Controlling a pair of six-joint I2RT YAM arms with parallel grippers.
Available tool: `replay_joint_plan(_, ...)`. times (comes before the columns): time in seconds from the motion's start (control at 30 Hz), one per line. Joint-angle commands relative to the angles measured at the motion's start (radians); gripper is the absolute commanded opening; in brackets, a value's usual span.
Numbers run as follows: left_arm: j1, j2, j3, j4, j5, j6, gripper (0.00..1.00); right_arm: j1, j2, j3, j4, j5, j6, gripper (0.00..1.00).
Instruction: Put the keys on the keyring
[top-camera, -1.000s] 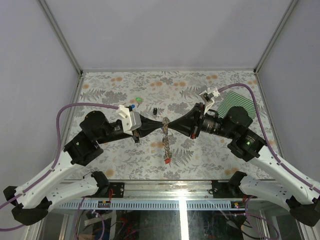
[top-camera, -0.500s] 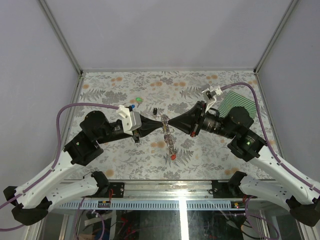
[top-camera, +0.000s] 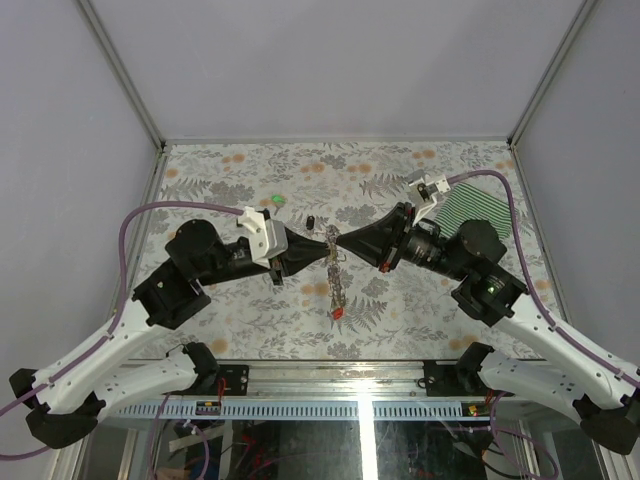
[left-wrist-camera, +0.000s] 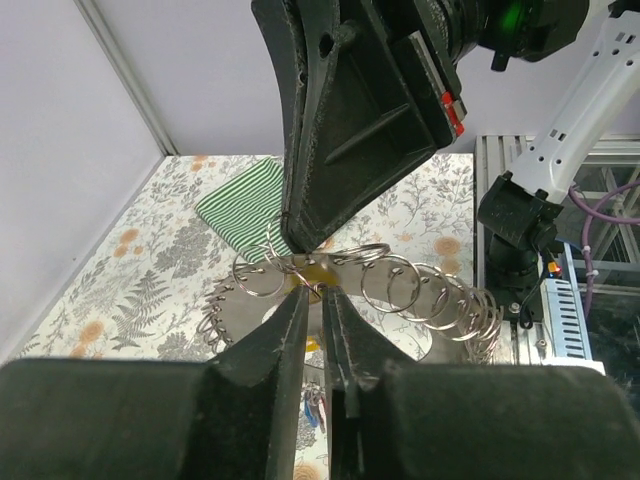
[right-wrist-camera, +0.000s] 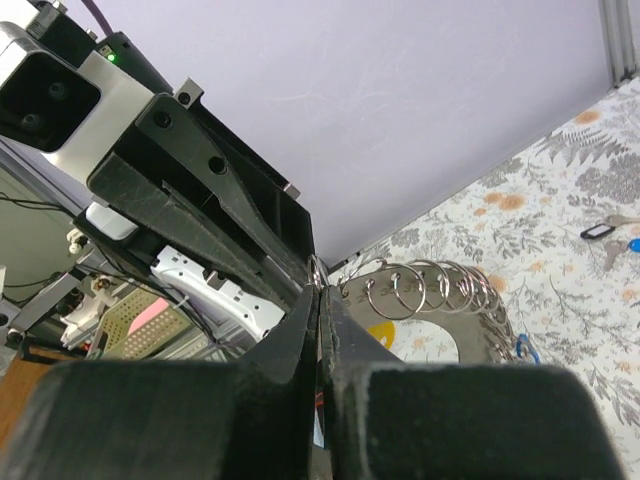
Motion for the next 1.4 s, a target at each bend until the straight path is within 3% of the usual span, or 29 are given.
replay_joint_plan(0.0, -0.003, -0.013, -0.003, 0.089, 0.022, -0.038, 0.16, 0.003, -0.042, -0.018, 0.223, 0.05, -0.012, 0.0)
replay_joint_plan(0.2, -0.004, -0.051, -0.026, 0.146, -0.041, -0.108, 0.24, 0.002, -0.077, -0.068, 0.305, 0.005, -0.12, 0.0)
replay_joint_plan(0.67, -0.004, -0.065, -0.098, 0.443, -0.038, -0.403, 0.26, 0.003, -0.125, -0.057, 0.269, -0.107, -0.394, 0.0)
replay_joint_plan(0.87, -0.003, -0.041, -0.137, 0.571, 0.012, -0.475, 0.26, 0.003, -0.125, -0.052, 0.268, -0.124, -0.417, 0.0)
replay_joint_plan(1.37, -0.003, 0.01, -0.149, 0.579, 0.05, -0.48, 0.26, 0.002, -0.128, -0.048, 0.28, -0.137, -0.409, 0.0)
